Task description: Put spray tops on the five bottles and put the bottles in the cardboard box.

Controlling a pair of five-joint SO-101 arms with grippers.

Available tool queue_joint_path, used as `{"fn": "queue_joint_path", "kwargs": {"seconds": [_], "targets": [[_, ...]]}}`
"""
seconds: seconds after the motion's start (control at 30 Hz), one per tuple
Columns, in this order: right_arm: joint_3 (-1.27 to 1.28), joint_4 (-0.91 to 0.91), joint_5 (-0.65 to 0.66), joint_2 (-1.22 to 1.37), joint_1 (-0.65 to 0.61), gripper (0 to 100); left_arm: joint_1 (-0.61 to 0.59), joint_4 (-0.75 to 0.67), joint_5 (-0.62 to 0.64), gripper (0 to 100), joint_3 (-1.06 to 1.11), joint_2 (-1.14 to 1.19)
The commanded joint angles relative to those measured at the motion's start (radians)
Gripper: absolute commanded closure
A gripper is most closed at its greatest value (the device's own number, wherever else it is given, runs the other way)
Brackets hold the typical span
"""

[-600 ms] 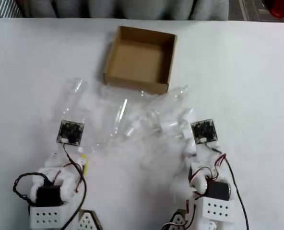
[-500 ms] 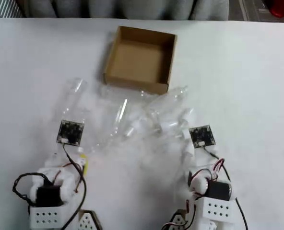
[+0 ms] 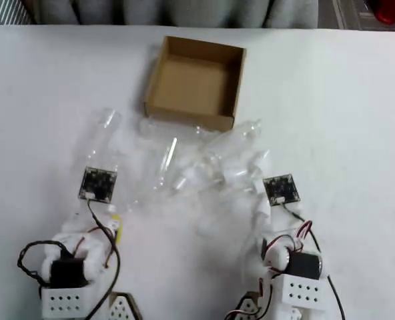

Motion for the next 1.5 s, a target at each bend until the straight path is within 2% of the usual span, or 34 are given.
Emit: {"fn": "queue_joint_path", "kwargs": {"seconds": [0.0,0.73,0.97,1.2,1.47], "targets": [[0.009,0.044,0.009,-0.185,-0.002,98.1,0.004,0.002,-0.008,88,-0.003,0.018],[0.009,0.044,0.009,-0.185,-0.002,98.1,0.002,0.002,-0.008,88,-0.003,0.018],[0.009,0.044,0.009,-0.185,-0.002,98.1,0.101,0.002,-0.008,88,-0.003,0.018],[0.009,0.044,0.009,-0.185,-0.004,98.1,0.127,0.000,-0.011,88,-0.003,0.018],[0.009,0.025,0.009,-0.185,-0.007,98.1,0.105,-0.212,-0.014,87,-0.064,0.016]]}}
